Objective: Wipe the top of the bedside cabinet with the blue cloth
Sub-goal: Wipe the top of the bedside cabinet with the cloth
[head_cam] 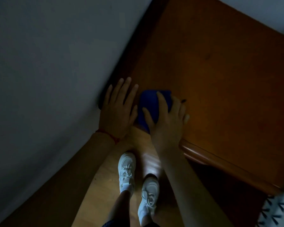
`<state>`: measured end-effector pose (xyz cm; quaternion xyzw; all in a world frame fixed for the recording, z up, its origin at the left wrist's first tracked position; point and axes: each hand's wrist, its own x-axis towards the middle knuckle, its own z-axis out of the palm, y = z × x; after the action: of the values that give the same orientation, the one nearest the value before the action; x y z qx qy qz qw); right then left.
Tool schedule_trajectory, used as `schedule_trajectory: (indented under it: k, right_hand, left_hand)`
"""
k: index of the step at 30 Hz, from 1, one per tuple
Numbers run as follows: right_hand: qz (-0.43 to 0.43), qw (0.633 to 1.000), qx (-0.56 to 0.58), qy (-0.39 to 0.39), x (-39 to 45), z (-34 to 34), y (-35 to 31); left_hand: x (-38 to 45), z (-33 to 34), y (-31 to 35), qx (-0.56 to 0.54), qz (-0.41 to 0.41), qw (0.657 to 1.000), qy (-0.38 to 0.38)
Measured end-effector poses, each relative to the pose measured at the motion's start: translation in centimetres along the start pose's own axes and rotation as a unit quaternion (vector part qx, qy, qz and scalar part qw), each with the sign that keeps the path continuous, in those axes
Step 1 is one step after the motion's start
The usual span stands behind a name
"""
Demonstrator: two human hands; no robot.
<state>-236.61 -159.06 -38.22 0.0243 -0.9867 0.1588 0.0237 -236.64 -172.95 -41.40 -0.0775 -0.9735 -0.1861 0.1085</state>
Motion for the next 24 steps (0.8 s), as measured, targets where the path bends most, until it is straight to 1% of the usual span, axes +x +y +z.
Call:
schedule_trajectory:
  k: [2, 5, 7, 11, 13, 17, 21, 24]
  right_hand:
    - [-0.024, 0.999, -0.024, 0.023, 2.9, 0.3, -0.2]
    - [-0.001, 0.999, -0.010, 0.037, 5.5, 0.6, -0.6]
    - [0.012, 1.000, 0.010, 0.019, 3.8, 0.5, -0.6]
    - [-0.029, 0.999, -0.005, -0.018, -3.1, -0.8, 1.1]
    - [-0.043, 0.999, -0.011, -0.029, -4.0, -1.0, 1.8]
    - [-0.088, 0.996, -0.016, -0.011, 0.2, -0.4, 0.6]
    - [-0.151, 0.988, 0.006, -0.029, 6.4, 0.7, -1.1]
    - [-0.201, 0.979, 0.000, -0.041, 6.8, 0.6, -0.2]
  left_hand:
    - [0.0, -0.1, 0.0, -0.001, -0.003, 1.000, -0.002]
    - [-0.3, -0.3, 0.2, 0.000, -0.015, 1.000, -0.004]
    - [-0.9, -0.5, 0.2, -0.005, -0.025, 1.000, -0.009]
    - [-2.7, -1.1, 0.1, 0.005, -0.065, 0.998, -0.013]
    - [-3.6, -1.3, 0.1, 0.009, -0.084, 0.996, -0.011]
    - [-4.1, -1.1, 1.0, 0.017, -0.116, 0.993, 0.007]
    - [-3.9, -0.9, 2.1, 0.018, -0.164, 0.986, 0.013]
    - [-4.3, -1.0, 2.5, 0.039, -0.199, 0.979, 0.000]
